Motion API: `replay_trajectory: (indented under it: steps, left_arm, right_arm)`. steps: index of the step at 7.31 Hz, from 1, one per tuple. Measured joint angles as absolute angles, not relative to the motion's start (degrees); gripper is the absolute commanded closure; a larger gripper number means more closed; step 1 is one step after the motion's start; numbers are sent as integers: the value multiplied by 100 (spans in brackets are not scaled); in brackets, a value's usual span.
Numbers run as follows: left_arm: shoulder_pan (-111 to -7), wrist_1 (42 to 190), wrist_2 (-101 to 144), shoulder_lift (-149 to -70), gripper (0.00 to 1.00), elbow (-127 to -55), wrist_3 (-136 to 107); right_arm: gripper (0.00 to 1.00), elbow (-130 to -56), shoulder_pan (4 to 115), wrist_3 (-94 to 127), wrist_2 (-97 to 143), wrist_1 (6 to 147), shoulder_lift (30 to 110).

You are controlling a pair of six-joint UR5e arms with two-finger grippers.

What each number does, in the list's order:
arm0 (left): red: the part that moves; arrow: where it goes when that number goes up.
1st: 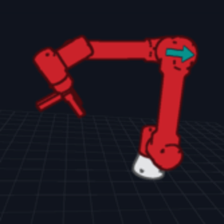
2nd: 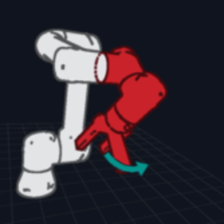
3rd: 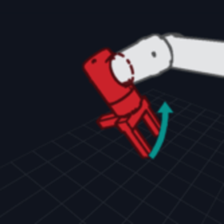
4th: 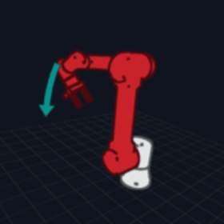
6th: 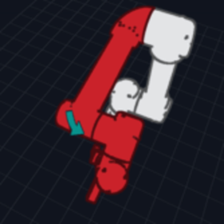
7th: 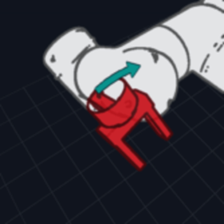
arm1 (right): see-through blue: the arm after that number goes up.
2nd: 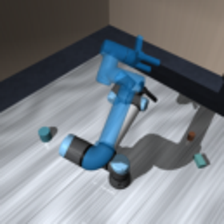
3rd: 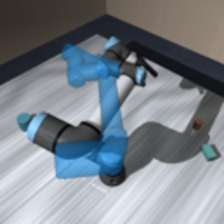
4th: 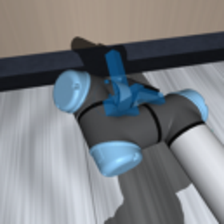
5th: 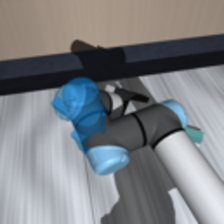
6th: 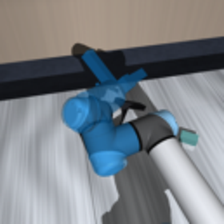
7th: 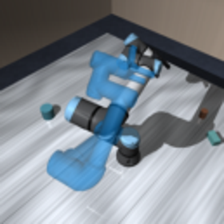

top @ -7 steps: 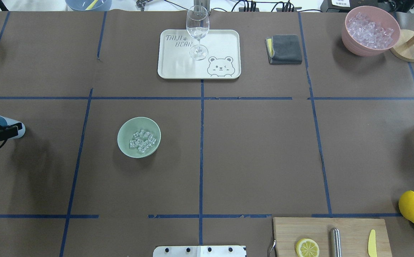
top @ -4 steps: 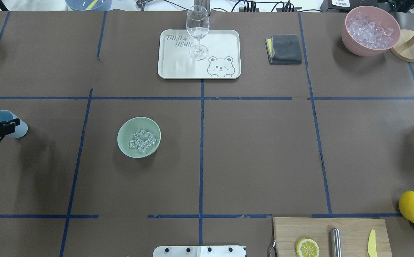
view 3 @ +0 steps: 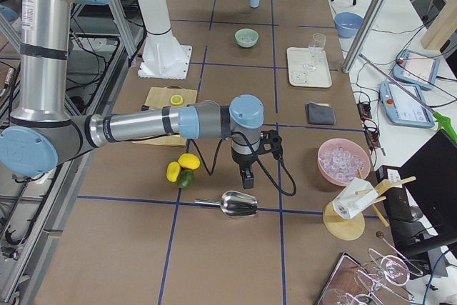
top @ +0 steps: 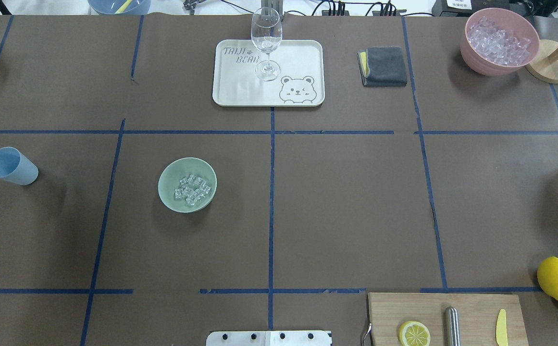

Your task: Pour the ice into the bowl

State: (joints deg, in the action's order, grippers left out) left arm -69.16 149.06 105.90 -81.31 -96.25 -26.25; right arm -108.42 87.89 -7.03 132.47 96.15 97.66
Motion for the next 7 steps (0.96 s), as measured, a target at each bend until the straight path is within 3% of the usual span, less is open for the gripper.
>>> replay_trajectory:
  steps: [4, 7]
  left_arm:
    - [-8546, 11328, 12027, -8999, 0, -9973, 162]
    - [-9076, 9564, 13104, -8696, 0, -9886, 409]
  right_arm:
    - [0, -10959, 8789, -651, 13301, 9615, 9666]
    - [0, -10961, 8781, -568, 13559, 9642, 9430]
